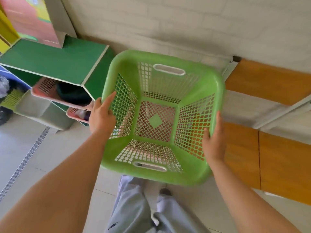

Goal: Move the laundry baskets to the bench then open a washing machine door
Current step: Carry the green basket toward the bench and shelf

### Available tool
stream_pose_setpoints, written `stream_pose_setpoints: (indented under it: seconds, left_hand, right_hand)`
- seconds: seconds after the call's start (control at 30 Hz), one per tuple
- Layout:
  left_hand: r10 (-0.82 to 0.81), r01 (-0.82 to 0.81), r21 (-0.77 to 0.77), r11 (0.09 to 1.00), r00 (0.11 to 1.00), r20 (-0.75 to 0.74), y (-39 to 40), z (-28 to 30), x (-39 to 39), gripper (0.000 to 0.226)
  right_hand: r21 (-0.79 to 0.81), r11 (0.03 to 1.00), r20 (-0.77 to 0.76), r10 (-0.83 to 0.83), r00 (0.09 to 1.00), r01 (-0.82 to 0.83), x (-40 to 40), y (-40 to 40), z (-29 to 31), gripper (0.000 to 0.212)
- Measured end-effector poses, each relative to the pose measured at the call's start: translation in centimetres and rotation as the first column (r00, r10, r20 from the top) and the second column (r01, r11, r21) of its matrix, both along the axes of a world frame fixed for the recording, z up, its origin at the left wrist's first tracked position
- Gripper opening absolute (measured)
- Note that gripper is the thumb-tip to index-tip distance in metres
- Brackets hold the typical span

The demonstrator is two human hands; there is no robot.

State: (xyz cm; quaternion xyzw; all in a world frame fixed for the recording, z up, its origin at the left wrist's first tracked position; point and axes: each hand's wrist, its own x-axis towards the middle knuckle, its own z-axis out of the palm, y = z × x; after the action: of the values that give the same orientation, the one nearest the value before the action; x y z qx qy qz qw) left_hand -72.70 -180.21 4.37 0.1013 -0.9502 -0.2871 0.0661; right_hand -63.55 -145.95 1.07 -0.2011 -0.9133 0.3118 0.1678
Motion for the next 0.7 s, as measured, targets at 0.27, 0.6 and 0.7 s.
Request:
stream_pose_setpoints:
  seconds: [0.27,0.6,0.7]
  left_hand:
    - [-0.172,0.181,-0.033,0.983,0.966,0.192,-2.3,-6.5,-9.9,0.076]
    - [-0.162,0.169,0.014,0.986,0.911,0.378,-1.9,-16.0,-14.6,0.073]
    - [-0.167,0.184,0.003,0.983,0.884,0.438,-1.4,-18.9,-15.7,0.075]
  right_hand:
    - [0.028,0.99,0.149,-0.141,0.979,0.139,-5.6,-3.8,-4.9,0.069]
    - [0.097,0.988,0.382,-0.148,0.912,0.12,-10.3,-3.8,-13.8,0.074]
    - [0.109,0.988,0.408,-0.148,0.901,0.113,-10.8,-3.2,-16.8,0.074]
